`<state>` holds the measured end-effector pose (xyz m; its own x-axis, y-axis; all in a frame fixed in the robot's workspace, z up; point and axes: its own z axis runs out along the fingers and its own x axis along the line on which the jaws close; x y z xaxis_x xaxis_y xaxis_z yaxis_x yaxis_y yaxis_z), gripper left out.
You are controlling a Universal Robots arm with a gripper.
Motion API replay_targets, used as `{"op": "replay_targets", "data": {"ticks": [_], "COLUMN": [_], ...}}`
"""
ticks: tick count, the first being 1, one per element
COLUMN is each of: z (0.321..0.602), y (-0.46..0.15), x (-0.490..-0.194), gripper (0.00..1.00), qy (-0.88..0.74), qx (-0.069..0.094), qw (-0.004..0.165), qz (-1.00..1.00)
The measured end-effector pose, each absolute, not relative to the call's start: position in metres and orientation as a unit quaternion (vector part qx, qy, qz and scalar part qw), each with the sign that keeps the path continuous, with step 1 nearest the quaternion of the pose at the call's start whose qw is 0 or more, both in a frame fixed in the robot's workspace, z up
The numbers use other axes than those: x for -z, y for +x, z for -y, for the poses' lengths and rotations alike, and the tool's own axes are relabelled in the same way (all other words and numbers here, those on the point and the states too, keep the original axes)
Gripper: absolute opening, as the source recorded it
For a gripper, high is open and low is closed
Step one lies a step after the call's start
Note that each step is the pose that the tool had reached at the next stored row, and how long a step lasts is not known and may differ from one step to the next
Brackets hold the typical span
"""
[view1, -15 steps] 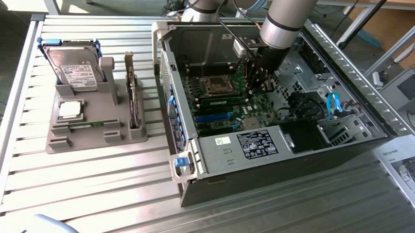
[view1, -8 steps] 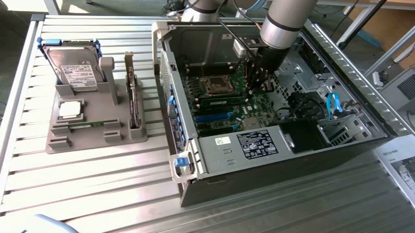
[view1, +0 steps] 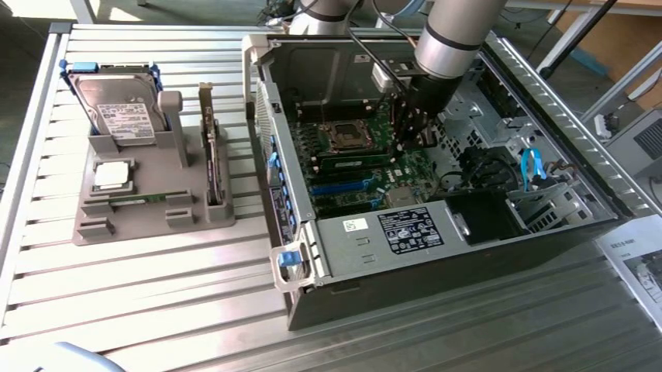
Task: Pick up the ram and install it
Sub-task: 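Press down the ram until it locks into place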
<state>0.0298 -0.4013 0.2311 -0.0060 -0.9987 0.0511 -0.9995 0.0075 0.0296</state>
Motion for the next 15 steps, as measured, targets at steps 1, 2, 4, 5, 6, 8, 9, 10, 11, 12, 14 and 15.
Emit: {"op": "replay_targets", "data": {"ticks": [1,2,4,5,6,8,9,10,11,12,14,15], "z": [0.401,0.401,0.401,0.401,0.401,0.401,0.401,0.401,0.401,0.401,0.401,0.401], "y": [0.03,0.03,0.03,0.03,0.03,0.03,0.03,0.03,0.03,0.03,0.03,0.03], "x": [-0.232,-0.234,-0.237,-0.239,-0.24,-0.243,-0.245,-0.246,-0.248,-0.249,-0.252,-0.253], "gripper": [0.1,0.1,0.1,0.1,0.1,0.1,0.1,0.1,0.1,0.1,0.1,0.1], "qy": [0.704,0.704,0.704,0.704,0.704,0.704,0.704,0.704,0.704,0.704,0.704,0.704], "qx": [-0.007,-0.007,-0.007,-0.007,-0.008,-0.008,-0.008,-0.008,-0.008,-0.007,-0.007,-0.007], "qw": [0.028,0.029,0.029,0.029,0.029,0.03,0.03,0.03,0.03,0.03,0.03,0.03], "qz": [0.709,0.709,0.709,0.709,0.709,0.709,0.709,0.709,0.709,0.709,0.709,0.709]}}
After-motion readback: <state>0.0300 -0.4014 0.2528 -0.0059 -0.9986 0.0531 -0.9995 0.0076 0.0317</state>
